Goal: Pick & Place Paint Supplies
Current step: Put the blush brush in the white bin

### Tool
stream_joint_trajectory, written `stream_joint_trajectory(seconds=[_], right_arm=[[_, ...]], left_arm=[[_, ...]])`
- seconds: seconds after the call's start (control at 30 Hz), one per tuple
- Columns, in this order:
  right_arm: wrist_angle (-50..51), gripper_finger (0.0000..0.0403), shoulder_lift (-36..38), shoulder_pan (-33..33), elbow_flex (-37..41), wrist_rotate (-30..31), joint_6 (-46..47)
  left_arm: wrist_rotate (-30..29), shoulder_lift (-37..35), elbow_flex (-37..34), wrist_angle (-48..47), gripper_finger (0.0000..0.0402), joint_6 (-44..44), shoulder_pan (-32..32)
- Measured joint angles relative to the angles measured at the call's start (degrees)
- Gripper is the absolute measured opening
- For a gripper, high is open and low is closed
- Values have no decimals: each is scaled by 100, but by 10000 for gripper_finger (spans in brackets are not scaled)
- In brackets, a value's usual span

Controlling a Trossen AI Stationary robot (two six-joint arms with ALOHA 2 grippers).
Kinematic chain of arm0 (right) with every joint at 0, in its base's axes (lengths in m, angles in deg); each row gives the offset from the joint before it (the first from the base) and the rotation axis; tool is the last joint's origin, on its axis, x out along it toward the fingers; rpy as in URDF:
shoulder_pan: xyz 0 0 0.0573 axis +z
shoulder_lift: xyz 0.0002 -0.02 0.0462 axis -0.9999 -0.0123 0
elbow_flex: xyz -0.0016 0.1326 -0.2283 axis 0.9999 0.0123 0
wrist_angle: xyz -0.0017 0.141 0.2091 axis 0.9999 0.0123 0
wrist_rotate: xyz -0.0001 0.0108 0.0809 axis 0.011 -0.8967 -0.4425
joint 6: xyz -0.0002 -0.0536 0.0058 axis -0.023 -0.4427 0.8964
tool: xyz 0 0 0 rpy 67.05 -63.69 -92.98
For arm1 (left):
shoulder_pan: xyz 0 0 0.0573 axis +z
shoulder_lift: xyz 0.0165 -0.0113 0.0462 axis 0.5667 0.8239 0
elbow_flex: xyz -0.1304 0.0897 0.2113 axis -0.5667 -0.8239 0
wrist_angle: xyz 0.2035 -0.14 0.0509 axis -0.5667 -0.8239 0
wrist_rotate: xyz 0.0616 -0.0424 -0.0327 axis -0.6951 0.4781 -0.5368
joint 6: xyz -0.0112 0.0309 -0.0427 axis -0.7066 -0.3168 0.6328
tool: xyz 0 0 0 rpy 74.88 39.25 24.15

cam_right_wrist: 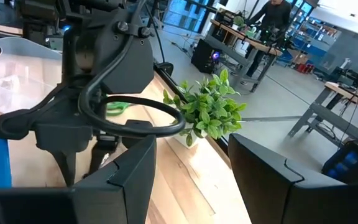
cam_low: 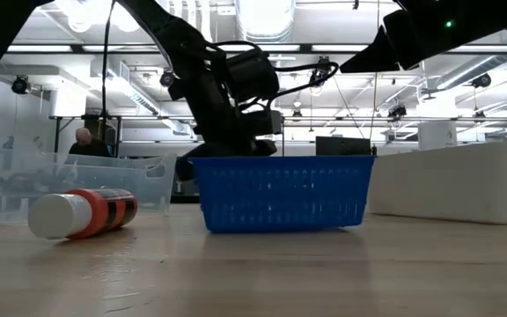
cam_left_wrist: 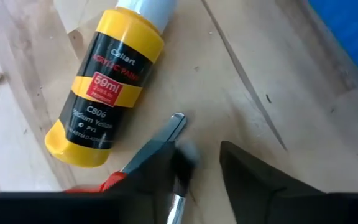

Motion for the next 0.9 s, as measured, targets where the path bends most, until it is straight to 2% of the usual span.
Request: stream_joint_trajectory(seconds=[0.23,0.6,0.9], right_arm=[[0,199,0,4,24,-9,11],[-6,199,0,4,39,-168,42],[-9,199,0,2,130,-153,127]], left_arm=[[-77,-25,10,-16,14,-41,0],[-549,-109,399,-641,5,-180,-31],[-579,-653,450,-616,3,-208,-70]])
